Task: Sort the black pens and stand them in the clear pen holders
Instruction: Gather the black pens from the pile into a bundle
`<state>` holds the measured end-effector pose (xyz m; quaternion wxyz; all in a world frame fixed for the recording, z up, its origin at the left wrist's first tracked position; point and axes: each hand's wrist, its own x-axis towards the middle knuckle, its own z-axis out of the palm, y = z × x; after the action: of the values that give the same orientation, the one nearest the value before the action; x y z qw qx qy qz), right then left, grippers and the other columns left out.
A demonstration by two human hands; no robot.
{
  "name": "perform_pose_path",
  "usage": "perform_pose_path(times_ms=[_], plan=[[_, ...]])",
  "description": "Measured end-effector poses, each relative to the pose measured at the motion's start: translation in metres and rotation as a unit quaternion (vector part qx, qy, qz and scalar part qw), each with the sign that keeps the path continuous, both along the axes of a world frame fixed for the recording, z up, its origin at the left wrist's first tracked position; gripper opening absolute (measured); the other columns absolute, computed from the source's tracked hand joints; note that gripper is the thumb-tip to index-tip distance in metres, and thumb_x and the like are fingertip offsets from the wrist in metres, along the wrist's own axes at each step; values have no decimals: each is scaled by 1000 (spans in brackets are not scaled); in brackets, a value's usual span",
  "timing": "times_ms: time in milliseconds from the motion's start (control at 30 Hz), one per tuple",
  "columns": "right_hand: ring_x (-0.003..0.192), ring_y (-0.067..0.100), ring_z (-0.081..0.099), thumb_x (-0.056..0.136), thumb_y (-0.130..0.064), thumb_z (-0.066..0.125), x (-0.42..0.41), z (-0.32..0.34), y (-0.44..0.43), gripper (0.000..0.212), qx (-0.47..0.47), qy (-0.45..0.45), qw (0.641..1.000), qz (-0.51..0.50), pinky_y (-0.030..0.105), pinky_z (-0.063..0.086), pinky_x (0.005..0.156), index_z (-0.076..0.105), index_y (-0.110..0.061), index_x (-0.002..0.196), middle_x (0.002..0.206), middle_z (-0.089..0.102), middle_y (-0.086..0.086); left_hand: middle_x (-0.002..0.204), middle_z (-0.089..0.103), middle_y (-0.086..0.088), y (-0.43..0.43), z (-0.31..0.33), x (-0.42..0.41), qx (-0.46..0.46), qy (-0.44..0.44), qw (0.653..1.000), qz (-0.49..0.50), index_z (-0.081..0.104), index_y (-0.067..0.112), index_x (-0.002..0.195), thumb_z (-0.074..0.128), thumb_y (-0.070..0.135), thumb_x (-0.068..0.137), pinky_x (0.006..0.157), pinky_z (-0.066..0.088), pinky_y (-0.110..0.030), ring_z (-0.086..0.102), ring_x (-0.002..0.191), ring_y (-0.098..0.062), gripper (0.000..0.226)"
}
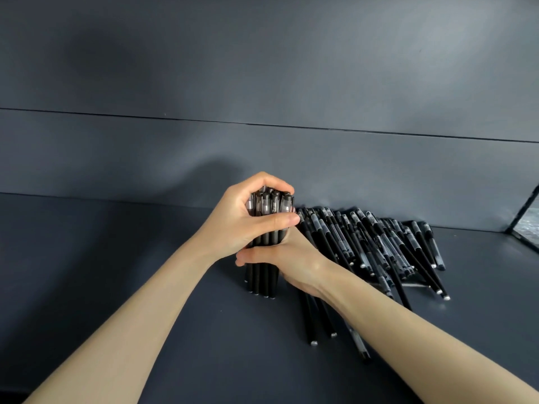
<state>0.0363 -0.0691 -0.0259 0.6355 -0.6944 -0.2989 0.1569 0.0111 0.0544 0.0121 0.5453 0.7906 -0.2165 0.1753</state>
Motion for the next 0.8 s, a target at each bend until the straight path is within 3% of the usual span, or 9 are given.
perform_pose_path(times_ms=[100,200,300,367,467,667,800], plan=[[79,25,63,81,8,62,-7,5,-3,10,5,13,1000,19,33,52,88,61,9,91,78,61,13,97,68,8,-5,7,-2,19,-3,1000,0,64,21,108,79,19,71,80,53,-24,66,88,-8,40],[74,19,62,83,2,61,-11,18,-11,5,0,12,1000,23,40,48,95,61,0,79,69,59,13,80,66,10,-11,22,-5,0,6,1000,-7,66,16,95,80,10,72,69,53,-21,66,74,-7,28],[66,18,59,85,-2,61,-18,31,-31,12,11,20,999,26,39,50,85,59,-6,73,64,57,10,76,65,1,-31,37,-10,-29,6,999,-31,64,13,89,80,7,71,61,57,-42,67,67,-15,25],[63,18,59,85,-2,61,-27,38,-50,14,25,6,1000,11,33,51,76,59,-8,72,61,57,8,68,62,6,-51,43,-13,-48,-2,998,-34,62,12,85,79,2,70,54,54,-36,62,58,-9,25],[60,18,59,84,-2,64,-45,40,-86,15,62,-12,997,-40,25,51,64,62,-11,73,60,58,6,63,57,9,-90,48,-17,-85,-4,995,-50,60,11,81,76,-2,71,54,49,-20,55,54,-5,23],[62,22,64,88,-13,64,-87,36,-191,8,67,-23,992,-108,29,54,63,61,-12,81,65,63,4,62,56,11,-196,47,-39,-119,11,988,-93,59,10,81,74,-2,74,55,47,-16,54,55,-3,20],[55,19,55,89,-14,63,-117,27,-278,10,70,-22,985,-159,32,51,56,55,-8,89,69,58,8,73,59,2,-283,38,-62,-146,51,980,-122,60,11,89,73,3,77,60,51,-21,59,63,-8,20]])
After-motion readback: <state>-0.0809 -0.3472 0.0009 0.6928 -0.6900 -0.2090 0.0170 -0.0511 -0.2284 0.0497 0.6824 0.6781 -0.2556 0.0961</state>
